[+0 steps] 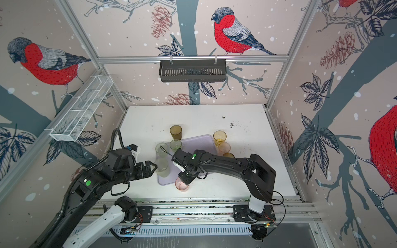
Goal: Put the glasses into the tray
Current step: 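Close the right gripper on the pink glass rim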
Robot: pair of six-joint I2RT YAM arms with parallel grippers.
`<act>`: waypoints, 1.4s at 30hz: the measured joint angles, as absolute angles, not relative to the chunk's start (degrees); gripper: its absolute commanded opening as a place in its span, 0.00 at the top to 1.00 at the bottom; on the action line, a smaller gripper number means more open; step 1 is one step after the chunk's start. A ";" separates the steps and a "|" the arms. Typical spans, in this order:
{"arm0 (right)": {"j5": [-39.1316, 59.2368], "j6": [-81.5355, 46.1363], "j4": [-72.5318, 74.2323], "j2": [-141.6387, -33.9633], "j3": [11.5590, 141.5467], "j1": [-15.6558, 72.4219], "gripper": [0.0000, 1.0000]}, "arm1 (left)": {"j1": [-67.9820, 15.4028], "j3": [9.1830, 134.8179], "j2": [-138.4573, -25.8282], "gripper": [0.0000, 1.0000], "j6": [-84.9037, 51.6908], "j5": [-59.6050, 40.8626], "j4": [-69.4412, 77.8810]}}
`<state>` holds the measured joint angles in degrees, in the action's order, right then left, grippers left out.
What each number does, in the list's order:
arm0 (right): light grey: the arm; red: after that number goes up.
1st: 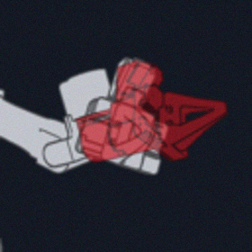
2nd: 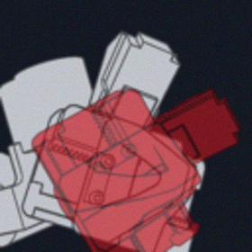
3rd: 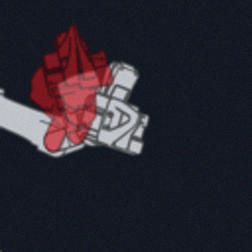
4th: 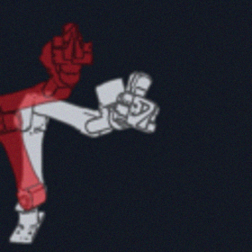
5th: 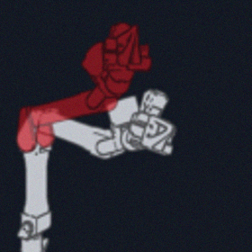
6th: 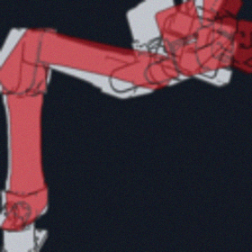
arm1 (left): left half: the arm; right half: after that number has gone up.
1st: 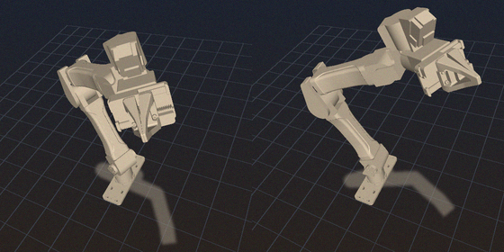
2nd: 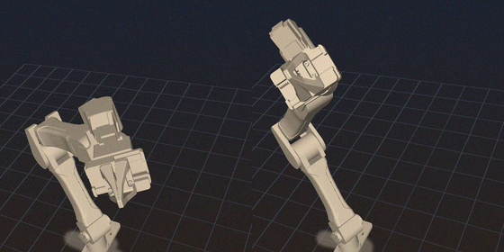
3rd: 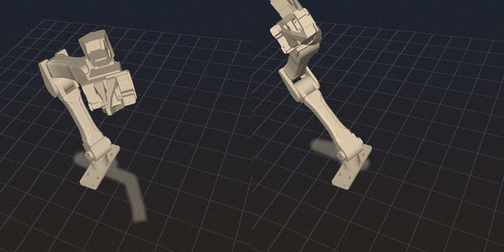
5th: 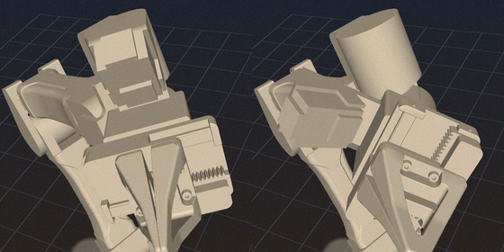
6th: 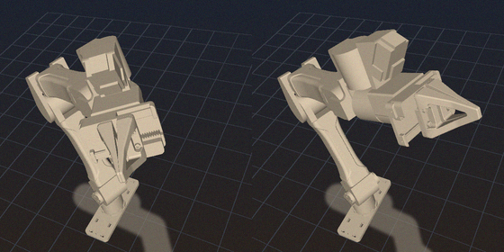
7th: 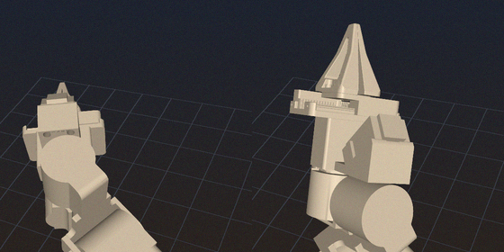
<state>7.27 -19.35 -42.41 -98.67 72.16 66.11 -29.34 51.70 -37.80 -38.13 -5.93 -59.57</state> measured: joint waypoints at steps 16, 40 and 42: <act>6.39 -19.38 -42.39 -99.02 72.36 66.70 0.82 | -29.34 51.62 -36.47 0.10 -39.13 -5.91 -60.49; 4.36 -19.81 -42.44 -97.58 71.66 67.42 0.95 | -29.34 51.59 -36.95 0.10 -40.03 -5.91 -60.51; 4.19 -19.99 -42.48 -97.14 71.66 67.42 0.97 | -29.34 51.59 -36.84 0.10 -40.03 -5.91 -60.51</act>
